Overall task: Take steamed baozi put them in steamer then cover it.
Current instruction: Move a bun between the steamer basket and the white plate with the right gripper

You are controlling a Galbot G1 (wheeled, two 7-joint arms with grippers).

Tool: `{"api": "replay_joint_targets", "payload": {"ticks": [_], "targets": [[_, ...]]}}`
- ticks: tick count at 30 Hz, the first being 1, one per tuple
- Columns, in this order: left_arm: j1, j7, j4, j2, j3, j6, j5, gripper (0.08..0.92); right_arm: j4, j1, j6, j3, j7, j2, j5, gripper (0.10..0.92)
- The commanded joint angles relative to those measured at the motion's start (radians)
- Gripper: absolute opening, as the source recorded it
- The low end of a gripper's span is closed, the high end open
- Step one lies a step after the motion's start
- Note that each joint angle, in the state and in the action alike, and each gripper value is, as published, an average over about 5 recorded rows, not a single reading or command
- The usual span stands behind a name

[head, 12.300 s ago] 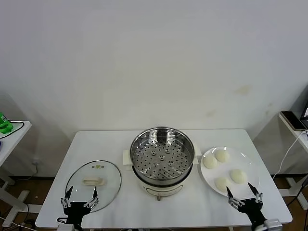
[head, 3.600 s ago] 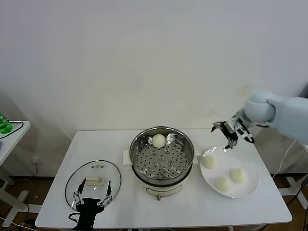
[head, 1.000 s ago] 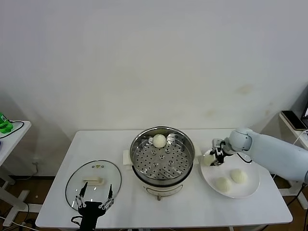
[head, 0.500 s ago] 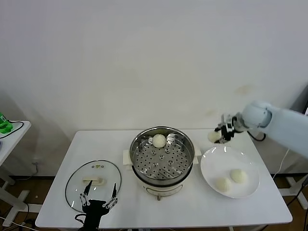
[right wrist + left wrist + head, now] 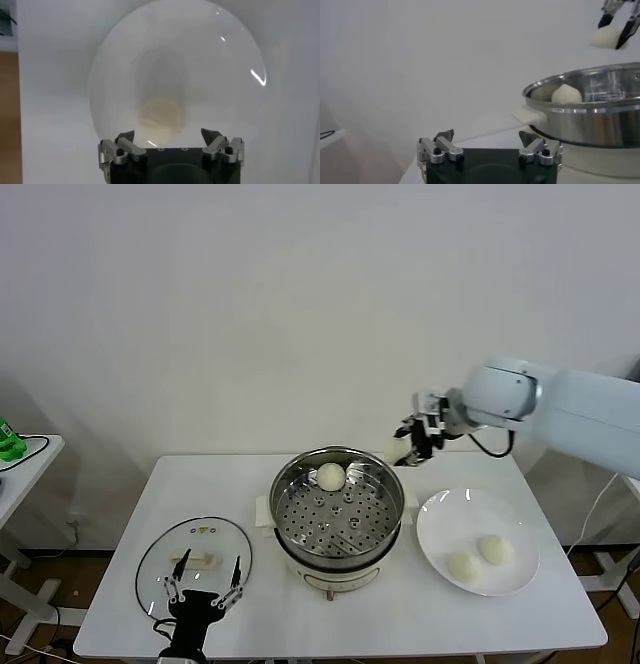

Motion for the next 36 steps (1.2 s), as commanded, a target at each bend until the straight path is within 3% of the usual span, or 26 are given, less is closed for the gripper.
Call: {"api": "replay_joint_targets", "payload": {"ticks": [1, 6, 18, 36], "targets": [[-0.007, -0.001, -0.006, 0.001, -0.003, -0.001, -0.002, 0.823, 0.010, -0.022, -0.085, -0.016, 0.089, 0.198, 0.204, 0.543], [-0.019, -0.001, -0.013, -0.002, -0.016, -0.002, -0.010, 0.823, -0.073, -0.099, -0.117, 0.001, 0.121, 0.277, 0.259, 0.543], [-0.027, 0.001, -0.018, 0.007, -0.042, -0.009, -0.025, 0.823, -0.260, -0.192, -0.125, 0.020, 0.122, 0.423, 0.232, 0.543], [-0.032, 0.001, -0.011, 0.004, -0.033, -0.018, -0.029, 0.823, -0.312, -0.220, -0.130, -0.001, 0.086, 0.473, 0.142, 0.549]]}}
